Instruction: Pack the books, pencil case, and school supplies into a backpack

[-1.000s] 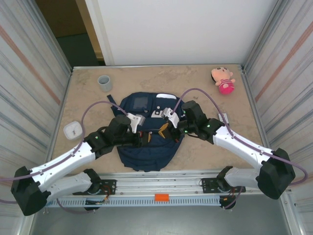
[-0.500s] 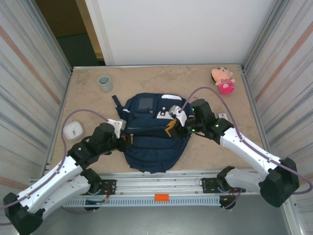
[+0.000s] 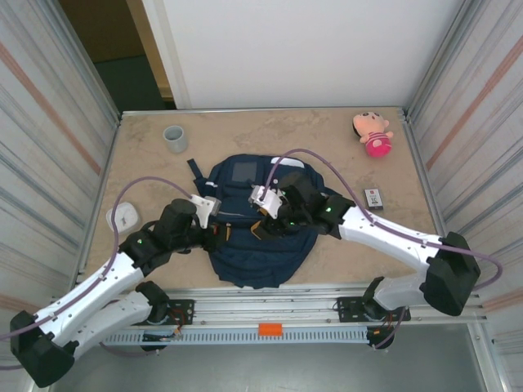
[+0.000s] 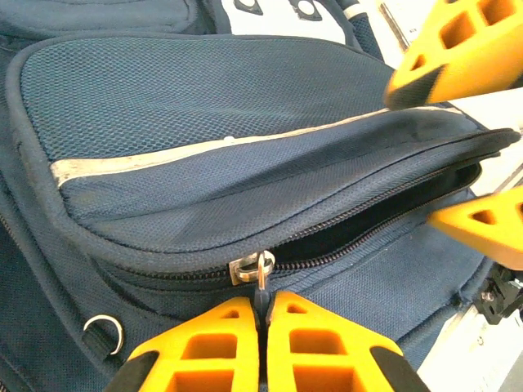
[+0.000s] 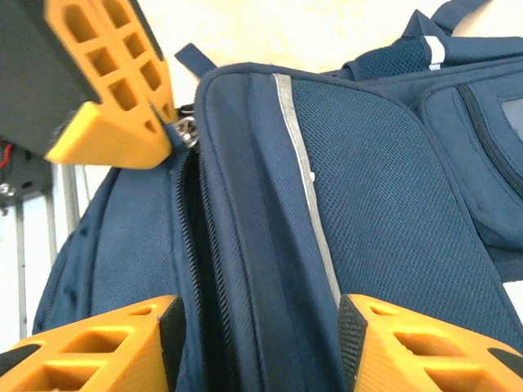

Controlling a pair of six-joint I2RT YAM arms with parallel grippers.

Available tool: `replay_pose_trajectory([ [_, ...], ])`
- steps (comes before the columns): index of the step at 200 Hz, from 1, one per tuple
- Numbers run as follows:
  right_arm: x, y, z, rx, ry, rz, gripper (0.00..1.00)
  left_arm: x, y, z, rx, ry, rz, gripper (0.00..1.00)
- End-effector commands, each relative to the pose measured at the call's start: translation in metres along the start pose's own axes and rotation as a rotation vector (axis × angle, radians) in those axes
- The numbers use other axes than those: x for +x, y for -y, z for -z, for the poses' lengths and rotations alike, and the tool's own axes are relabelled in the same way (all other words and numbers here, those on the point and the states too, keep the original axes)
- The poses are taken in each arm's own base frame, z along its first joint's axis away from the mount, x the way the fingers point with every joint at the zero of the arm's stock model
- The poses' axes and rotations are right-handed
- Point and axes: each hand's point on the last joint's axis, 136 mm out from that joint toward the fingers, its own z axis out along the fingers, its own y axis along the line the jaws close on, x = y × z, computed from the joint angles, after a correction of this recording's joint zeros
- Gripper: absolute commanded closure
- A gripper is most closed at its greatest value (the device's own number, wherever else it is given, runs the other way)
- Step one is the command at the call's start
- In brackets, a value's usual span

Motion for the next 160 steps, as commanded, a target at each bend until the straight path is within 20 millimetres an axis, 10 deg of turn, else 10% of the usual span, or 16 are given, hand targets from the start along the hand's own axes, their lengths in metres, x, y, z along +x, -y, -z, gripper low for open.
replay_pose_trajectory([
  [1, -0.017, 0.005, -0.002, 0.025, 0.033, 0.041, 0.59, -0.029, 0.020, 0.012, 0.068, 0.101, -0.055, 1.00],
  [37, -0.025, 0.003, 0.011, -0.035, 0.072, 0.022, 1.00, -0.017, -0.026, 0.019, -0.155, 0.090, 0.026, 1.00],
  [90, -0.021, 0.001, 0.058, -0.226, 0.217, -0.055, 1.00, -0.014, -0.079, 0.029, -0.248, 0.163, 0.172, 1.00],
  [125, -0.022, 0.004, 0.064, -0.261, 0.242, -0.076, 1.00, -0.034, -0.071, 0.020, -0.166, 0.190, 0.109, 0.93],
  [160, -0.025, 0.005, 0.061, -0.272, 0.244, -0.071, 1.00, -0.058, -0.039, 0.024, -0.047, 0.182, -0.076, 0.65],
])
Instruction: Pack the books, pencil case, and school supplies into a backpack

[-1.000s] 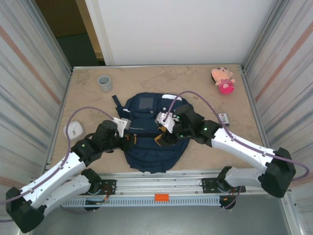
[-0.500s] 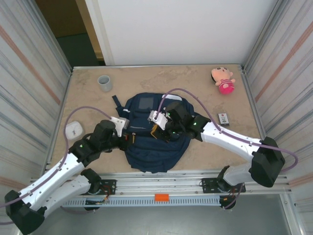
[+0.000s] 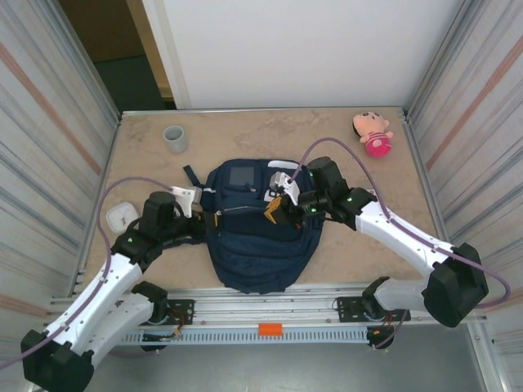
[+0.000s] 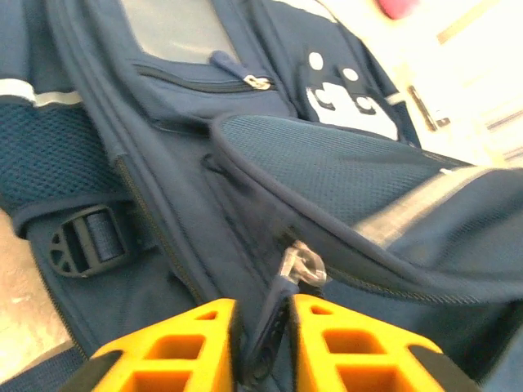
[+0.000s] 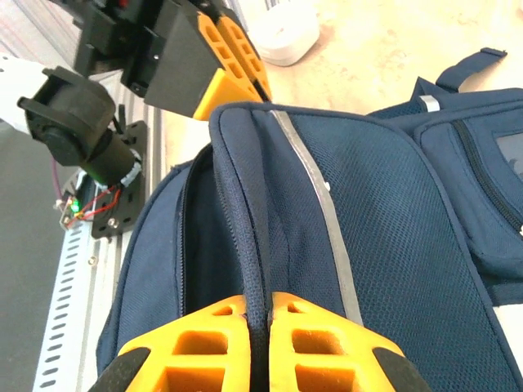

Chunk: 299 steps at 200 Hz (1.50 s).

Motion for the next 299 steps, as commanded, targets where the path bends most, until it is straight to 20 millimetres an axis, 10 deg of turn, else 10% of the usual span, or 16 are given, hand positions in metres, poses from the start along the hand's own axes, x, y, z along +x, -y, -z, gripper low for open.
replay_pose_trajectory([
  [1, -0.016, -0.014, 0.011, -0.057, 0.051, 0.023, 1.00, -0.029, 0.015, 0.010, 0.035, 0.057, -0.153, 0.64],
  [61, -0.017, -0.015, 0.010, -0.085, 0.048, 0.021, 1.00, -0.039, 0.096, 0.035, 0.339, 0.098, -0.824, 0.36],
  [119, -0.018, -0.017, 0.010, -0.091, 0.052, 0.018, 1.00, -0.024, 0.121, -0.010, 0.383, -0.036, -1.138, 0.30],
  [140, -0.018, -0.017, 0.009, -0.094, 0.052, 0.015, 1.00, -0.032, 0.127, -0.029, 0.376, -0.028, -1.147, 0.40],
  [175, -0.016, -0.017, 0.015, -0.062, 0.056, -0.007, 0.99, -0.043, 0.124, -0.038, 0.324, -0.016, -1.128, 1.00],
  [218, 0.004, 0.017, 0.044, 0.255, 0.120, -0.319, 0.49, -0.054, 0.114, -0.027, 0.223, 0.046, -1.065, 1.00],
  [299, 0.108, 0.020, 0.089, 0.515, 0.410, -1.137, 0.42, -0.051, 0.098, -0.030, 0.155, 0.027, -0.939, 1.00],
])
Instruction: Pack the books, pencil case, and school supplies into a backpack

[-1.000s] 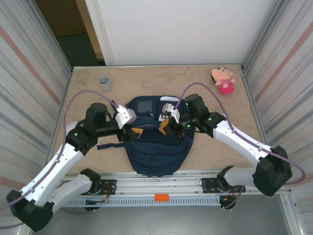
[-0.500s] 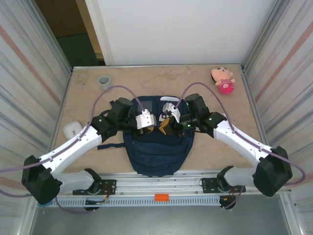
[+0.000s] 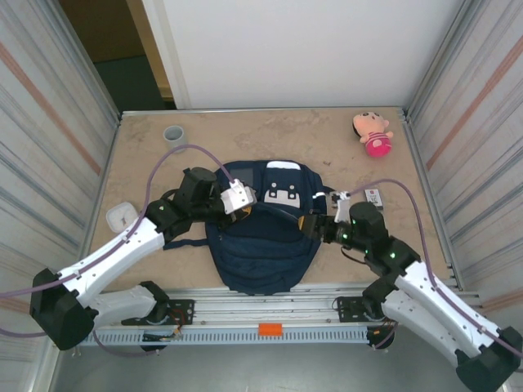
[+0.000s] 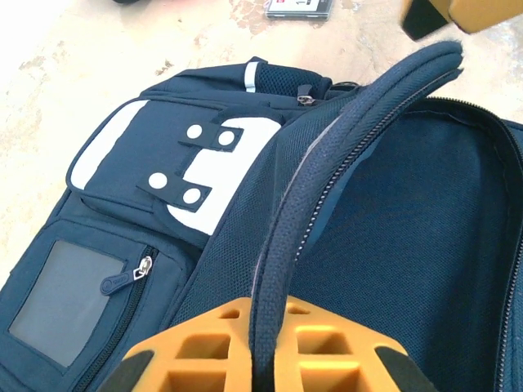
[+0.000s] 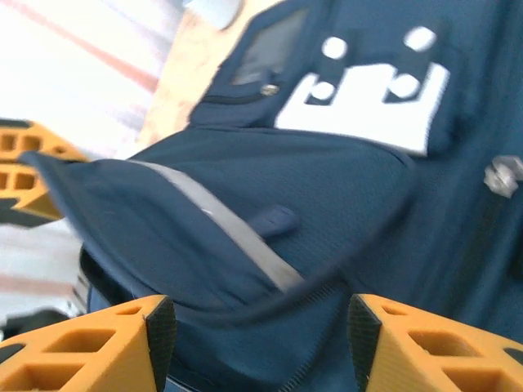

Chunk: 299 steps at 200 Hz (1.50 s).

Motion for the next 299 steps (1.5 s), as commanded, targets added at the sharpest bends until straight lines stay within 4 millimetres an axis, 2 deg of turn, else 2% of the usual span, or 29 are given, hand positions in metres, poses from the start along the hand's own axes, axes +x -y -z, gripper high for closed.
replay_pose_trajectory([
  [1, 0.010, 0.024, 0.005, 0.075, 0.048, -0.254, 0.42, -0.014, -0.013, 0.012, -0.072, 0.055, 0.036, 1.00],
  [13, 0.017, 0.030, 0.005, 0.091, 0.039, -0.263, 0.43, -0.016, -0.014, 0.013, -0.076, 0.061, 0.043, 1.00],
  [33, 0.025, 0.036, -0.002, 0.096, 0.012, -0.263, 0.51, -0.018, -0.013, 0.013, -0.069, 0.072, 0.058, 1.00],
  [88, 0.031, 0.035, -0.035, 0.039, -0.061, -0.262, 0.62, -0.025, -0.009, 0.023, -0.066, 0.117, 0.087, 1.00],
  [114, 0.021, 0.039, -0.047, 0.035, -0.051, -0.255, 0.66, -0.026, -0.003, 0.025, -0.040, 0.136, 0.091, 1.00],
  [142, 0.006, 0.033, -0.063, 0.012, -0.047, -0.211, 0.69, -0.027, 0.001, 0.025, -0.031, 0.161, 0.100, 1.00],
  [153, 0.000, 0.029, -0.067, 0.003, -0.047, -0.189, 0.70, -0.024, 0.002, 0.023, -0.030, 0.160, 0.109, 1.00],
  [170, -0.005, 0.035, -0.080, 0.022, -0.062, -0.177, 0.71, -0.016, 0.001, 0.020, -0.051, 0.150, 0.113, 1.00],
  [199, -0.019, 0.036, -0.097, 0.008, -0.077, -0.159, 0.71, 0.000, -0.010, 0.020, -0.123, 0.100, 0.130, 1.00],
  [222, -0.027, 0.034, -0.113, 0.000, -0.088, -0.139, 0.72, 0.011, -0.026, 0.025, -0.184, 0.104, 0.178, 1.00],
  [262, -0.030, 0.033, -0.139, -0.030, -0.135, -0.133, 0.71, 0.040, -0.056, 0.034, -0.300, 0.104, 0.288, 1.00],
  [279, -0.030, 0.032, -0.145, -0.034, -0.152, -0.122, 0.71, 0.049, -0.069, 0.039, -0.363, 0.100, 0.341, 1.00],
  [299, -0.031, 0.032, -0.147, -0.031, -0.174, -0.108, 0.71, 0.057, -0.072, 0.040, -0.383, 0.088, 0.371, 1.00],
])
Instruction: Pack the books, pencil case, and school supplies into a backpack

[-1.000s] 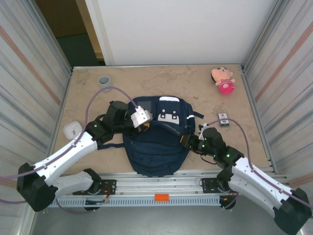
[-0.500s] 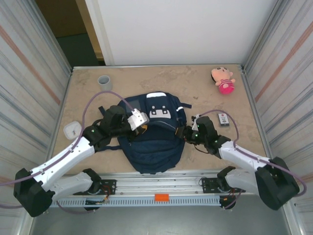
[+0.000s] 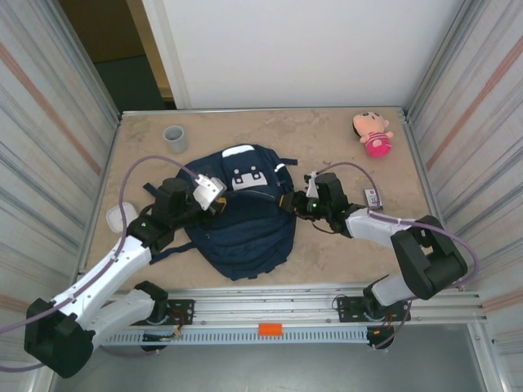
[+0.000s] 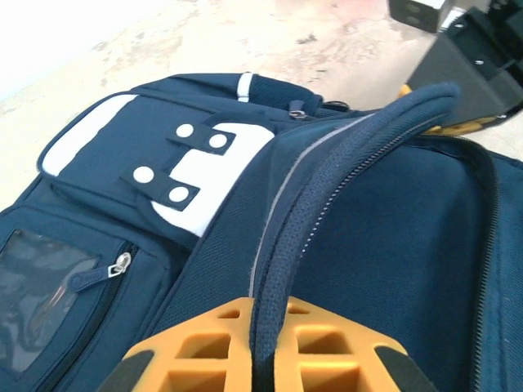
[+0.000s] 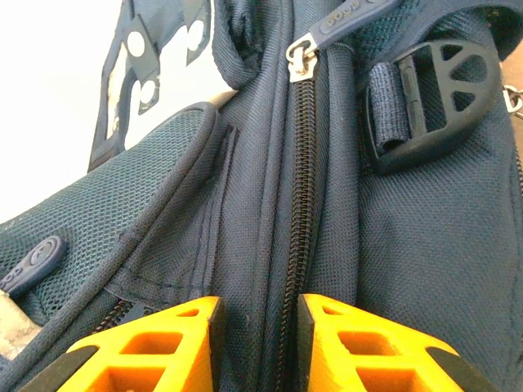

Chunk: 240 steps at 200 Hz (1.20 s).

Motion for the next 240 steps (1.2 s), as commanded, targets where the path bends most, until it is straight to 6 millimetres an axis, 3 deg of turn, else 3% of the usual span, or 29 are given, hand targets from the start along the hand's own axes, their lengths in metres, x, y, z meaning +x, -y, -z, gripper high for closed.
replay_pose_trajectory([
  [1, -0.006, -0.010, -0.003, -0.030, -0.018, 0.062, 0.71, -0.008, -0.019, 0.006, -0.089, 0.048, 0.057, 1.00],
  [21, -0.008, -0.013, 0.002, -0.028, -0.035, 0.073, 0.68, -0.007, -0.016, 0.006, -0.073, 0.045, 0.056, 1.00],
  [44, -0.008, -0.013, 0.018, 0.011, -0.093, 0.097, 0.58, -0.008, -0.013, 0.007, -0.055, 0.046, 0.054, 1.00],
  [82, -0.018, -0.016, 0.071, 0.136, -0.171, 0.192, 0.49, -0.010, -0.010, 0.008, -0.040, 0.047, 0.050, 1.00],
  [114, -0.043, -0.011, 0.121, 0.273, -0.164, 0.238, 0.45, -0.012, -0.008, 0.008, -0.028, 0.054, 0.049, 1.00],
  [142, -0.065, 0.025, 0.163, 0.537, -0.163, 0.247, 0.43, -0.013, -0.008, 0.009, -0.025, 0.060, 0.048, 1.00],
  [165, -0.075, 0.072, 0.189, 0.769, -0.193, 0.198, 0.41, -0.012, -0.009, 0.010, -0.037, 0.059, 0.047, 1.00],
  [202, -0.077, 0.136, 0.194, 0.821, -0.243, 0.021, 0.39, -0.012, -0.010, 0.012, -0.046, 0.063, 0.050, 1.00],
  [240, -0.094, 0.170, 0.199, 0.778, -0.187, -0.085, 0.40, -0.012, -0.010, 0.012, -0.045, 0.063, 0.048, 1.00],
])
